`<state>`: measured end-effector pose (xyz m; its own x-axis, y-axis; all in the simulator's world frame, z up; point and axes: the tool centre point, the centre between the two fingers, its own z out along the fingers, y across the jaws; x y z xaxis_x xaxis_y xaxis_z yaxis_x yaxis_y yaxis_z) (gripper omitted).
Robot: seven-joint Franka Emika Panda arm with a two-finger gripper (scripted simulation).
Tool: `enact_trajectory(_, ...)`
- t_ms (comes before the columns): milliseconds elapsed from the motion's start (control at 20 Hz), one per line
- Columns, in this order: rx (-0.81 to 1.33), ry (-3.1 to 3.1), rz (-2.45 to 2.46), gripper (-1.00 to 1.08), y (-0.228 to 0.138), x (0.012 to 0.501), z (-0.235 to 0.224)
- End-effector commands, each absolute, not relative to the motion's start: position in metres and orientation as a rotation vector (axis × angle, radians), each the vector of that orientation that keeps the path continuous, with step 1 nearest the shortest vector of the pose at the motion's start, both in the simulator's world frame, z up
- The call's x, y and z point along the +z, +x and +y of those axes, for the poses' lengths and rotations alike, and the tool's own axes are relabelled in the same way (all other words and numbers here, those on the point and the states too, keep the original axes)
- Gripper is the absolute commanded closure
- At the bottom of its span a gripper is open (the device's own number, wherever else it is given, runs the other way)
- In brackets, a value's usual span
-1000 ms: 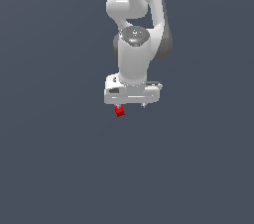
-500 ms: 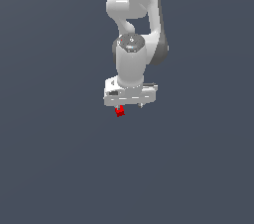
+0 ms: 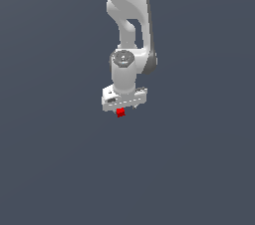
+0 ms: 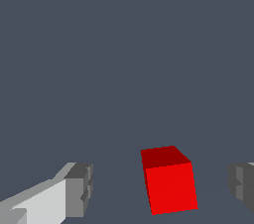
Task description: Pick up the red cube and move it to a goal position.
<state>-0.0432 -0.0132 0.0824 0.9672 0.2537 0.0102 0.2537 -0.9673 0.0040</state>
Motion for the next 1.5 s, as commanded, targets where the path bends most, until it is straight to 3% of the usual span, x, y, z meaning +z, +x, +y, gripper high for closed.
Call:
enact_trajectory(0, 0.013, 3.106, 0.465, -0.92, -0.052, 0.064, -0.02)
enact_trajectory(650, 0.0, 3.083, 0.609, -0.92, -0.07, 0.02, -0.039)
enact_trajectory(700, 0.0, 3.083, 0.609, 1.08, -0.07, 0.02, -0.039)
enact_trajectory(1450, 0.001, 3.083, 0.607, 1.08, -0.071, 0.026, -0.038)
